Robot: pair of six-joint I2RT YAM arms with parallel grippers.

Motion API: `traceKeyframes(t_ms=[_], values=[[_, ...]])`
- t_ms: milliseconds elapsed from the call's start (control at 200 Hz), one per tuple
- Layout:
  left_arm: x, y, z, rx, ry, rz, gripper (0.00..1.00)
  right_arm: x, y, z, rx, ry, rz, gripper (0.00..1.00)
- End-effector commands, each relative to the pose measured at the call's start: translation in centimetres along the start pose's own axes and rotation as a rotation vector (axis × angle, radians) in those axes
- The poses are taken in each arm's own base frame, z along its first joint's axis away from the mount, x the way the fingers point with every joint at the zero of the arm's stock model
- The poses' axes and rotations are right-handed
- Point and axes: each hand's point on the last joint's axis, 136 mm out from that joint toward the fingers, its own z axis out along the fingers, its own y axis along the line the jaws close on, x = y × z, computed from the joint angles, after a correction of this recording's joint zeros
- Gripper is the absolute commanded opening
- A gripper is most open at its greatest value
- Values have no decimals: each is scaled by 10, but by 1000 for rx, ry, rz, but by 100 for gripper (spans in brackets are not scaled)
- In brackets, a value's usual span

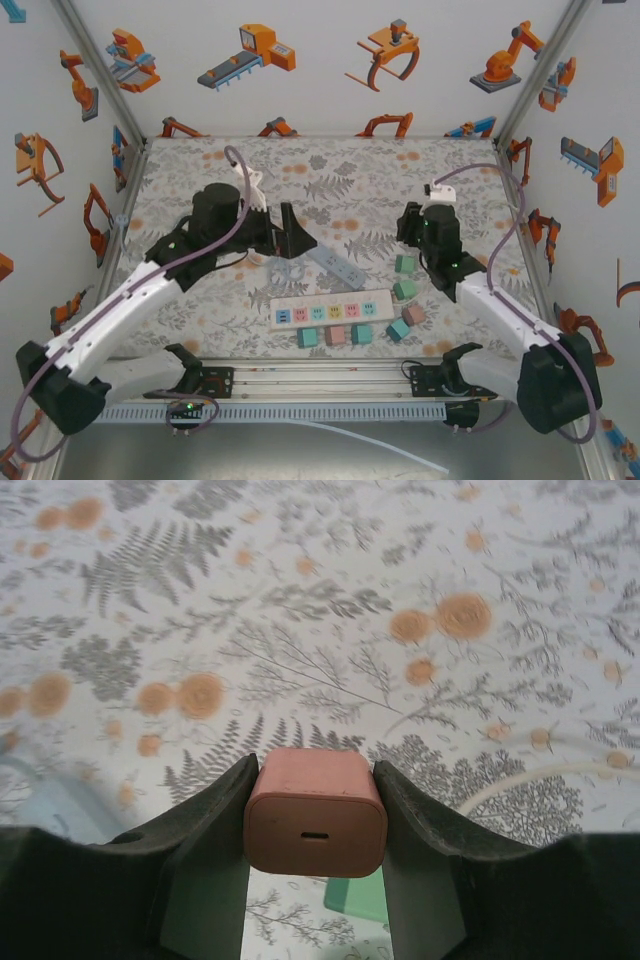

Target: Pull the plug off the socket

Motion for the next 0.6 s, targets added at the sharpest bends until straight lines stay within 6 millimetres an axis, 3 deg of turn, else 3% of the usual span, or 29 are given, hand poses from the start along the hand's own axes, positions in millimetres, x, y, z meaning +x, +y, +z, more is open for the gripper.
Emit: traceKeyframes(t_ms=[0,140,265,506,596], values=[[16,-22,-19,106,3,163,97,6,-7,19,-9,2,82,6],[26,-33,-46,156,-44,269,97,27,-8,50,-28,69,85,6],[32,-30,-59,148,-69,308,97,41,-6,75,-41,108,87,6],[44,-16,-57,92,-30,288,97,61,-6,100,-51,145,78,10],[49,-11,-52,79,-16,274,97,77,-10,101,-38,178,62,20]])
